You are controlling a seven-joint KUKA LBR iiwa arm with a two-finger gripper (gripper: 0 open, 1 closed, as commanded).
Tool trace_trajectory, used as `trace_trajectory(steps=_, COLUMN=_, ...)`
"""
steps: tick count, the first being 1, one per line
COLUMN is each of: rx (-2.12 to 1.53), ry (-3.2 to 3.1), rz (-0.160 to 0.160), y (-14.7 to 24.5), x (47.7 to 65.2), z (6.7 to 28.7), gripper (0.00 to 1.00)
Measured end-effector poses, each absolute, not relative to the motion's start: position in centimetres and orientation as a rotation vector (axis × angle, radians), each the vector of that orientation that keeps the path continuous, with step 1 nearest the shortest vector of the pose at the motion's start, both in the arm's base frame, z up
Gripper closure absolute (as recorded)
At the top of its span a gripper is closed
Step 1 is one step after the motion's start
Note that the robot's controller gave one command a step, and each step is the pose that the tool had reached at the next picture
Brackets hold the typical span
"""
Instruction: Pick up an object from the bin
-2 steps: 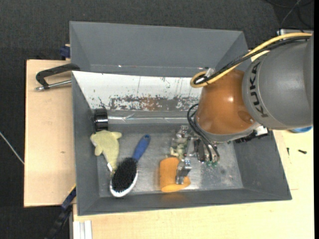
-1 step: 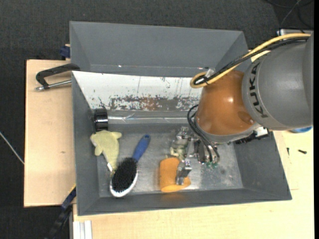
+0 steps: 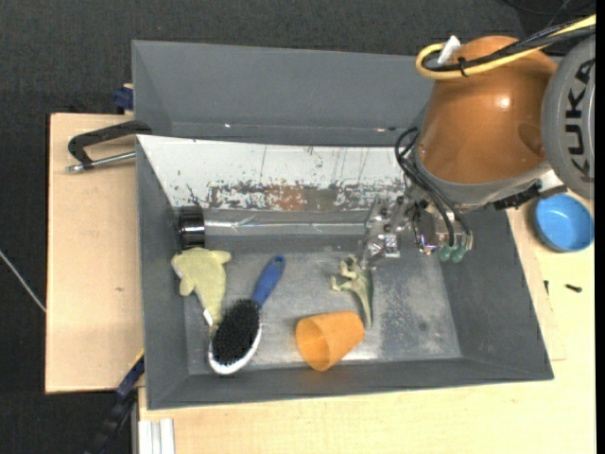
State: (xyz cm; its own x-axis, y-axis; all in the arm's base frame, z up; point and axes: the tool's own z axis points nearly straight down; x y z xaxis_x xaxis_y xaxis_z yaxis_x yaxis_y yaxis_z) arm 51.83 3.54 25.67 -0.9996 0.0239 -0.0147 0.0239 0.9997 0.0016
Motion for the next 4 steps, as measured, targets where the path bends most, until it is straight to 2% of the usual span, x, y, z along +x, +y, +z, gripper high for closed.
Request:
trace_trajectory(steps=1, rx=0.038, ry=3.136, rz=0.002, y=3.5, x=51.7, z=25.2, gripper=0.00)
trace_trajectory(steps=2, rx=-0.876, ry=3.022, rz=0.003, y=0.7, x=49.2, z=9.1, gripper=0.00)
trace_trajectory(steps=3, rx=-1.356, ry=2.825, rz=-0.008, y=3.6, x=49.8, z=7.3, gripper=0.00)
trace_trajectory(steps=4, rx=-1.352, ry=2.815, rz=-0.005, y=3.9, x=50.0, z=7.4, gripper=1.00)
